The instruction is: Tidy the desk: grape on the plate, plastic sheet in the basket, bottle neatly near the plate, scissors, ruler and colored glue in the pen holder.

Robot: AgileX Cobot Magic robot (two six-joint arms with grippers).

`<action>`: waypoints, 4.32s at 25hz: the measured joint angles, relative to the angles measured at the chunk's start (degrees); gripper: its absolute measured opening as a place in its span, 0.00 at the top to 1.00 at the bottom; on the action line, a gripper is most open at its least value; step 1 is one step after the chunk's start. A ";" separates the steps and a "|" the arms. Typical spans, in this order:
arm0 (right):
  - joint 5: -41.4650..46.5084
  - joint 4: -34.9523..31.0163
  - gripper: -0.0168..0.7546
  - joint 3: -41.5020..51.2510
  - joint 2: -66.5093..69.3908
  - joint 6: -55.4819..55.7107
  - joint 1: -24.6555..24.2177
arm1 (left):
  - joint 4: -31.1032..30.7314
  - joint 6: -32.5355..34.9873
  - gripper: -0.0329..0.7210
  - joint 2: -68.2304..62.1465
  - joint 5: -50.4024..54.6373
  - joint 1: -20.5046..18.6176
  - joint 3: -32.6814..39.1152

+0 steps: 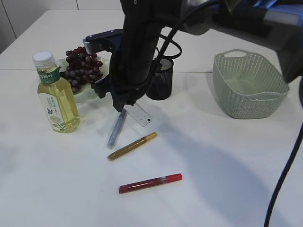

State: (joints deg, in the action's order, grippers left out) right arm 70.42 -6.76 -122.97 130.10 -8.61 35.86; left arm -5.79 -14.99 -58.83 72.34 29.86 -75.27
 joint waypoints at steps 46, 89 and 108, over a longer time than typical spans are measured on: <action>-95.39 2.07 0.57 32.66 -5.48 -3.40 -13.34 | -4.00 0.00 0.57 -2.91 0.00 0.43 0.00; -90.55 -0.89 0.46 26.00 2.52 -3.53 -13.94 | -5.07 0.00 0.57 -2.91 -0.82 0.22 0.00; -38.94 -3.83 0.45 26.00 -22.09 -3.53 -13.94 | -5.07 0.00 0.57 -2.91 -0.82 0.22 0.00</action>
State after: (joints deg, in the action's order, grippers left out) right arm 31.49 -10.59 -96.97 108.00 -12.14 21.92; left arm -10.86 -14.99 -61.74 71.53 30.08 -75.27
